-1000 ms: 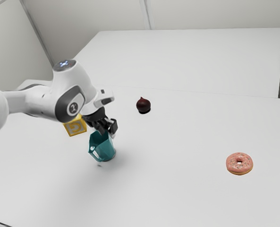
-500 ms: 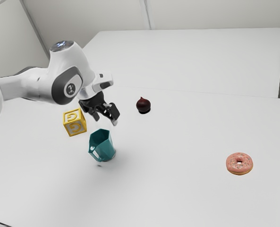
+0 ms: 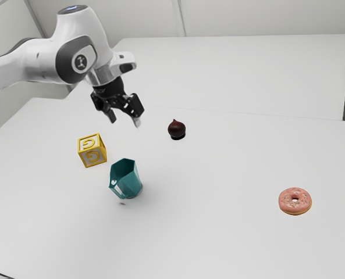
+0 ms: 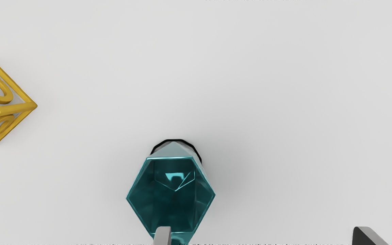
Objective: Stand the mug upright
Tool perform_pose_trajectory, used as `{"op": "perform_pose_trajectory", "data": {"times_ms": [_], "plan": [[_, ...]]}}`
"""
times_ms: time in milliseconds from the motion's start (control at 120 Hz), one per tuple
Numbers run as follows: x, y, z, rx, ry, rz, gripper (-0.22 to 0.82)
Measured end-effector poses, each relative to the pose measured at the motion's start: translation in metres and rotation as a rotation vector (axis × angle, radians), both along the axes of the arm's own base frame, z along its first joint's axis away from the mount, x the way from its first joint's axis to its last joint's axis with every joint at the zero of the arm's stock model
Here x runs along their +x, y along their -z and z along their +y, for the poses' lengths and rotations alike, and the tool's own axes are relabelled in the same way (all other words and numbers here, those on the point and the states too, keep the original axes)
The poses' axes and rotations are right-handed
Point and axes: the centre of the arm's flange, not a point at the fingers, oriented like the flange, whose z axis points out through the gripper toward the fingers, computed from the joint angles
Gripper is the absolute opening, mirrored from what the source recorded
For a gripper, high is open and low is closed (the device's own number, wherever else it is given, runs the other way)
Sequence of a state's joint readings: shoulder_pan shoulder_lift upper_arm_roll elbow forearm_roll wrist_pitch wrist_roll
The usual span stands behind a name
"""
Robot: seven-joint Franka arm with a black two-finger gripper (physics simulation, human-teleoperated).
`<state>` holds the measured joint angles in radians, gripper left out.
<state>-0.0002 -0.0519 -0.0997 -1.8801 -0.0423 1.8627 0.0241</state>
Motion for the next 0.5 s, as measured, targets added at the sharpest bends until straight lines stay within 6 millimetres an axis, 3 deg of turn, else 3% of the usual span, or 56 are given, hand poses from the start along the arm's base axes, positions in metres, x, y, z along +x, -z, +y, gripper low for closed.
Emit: {"op": "perform_pose_trajectory", "data": {"times_ms": [175,500], "plan": [[0.001,-0.031,0.002,0.001,-0.010,0.016,0.58],[-0.005,-0.063,0.005,0.014,-0.017,0.047,0.58]]}}
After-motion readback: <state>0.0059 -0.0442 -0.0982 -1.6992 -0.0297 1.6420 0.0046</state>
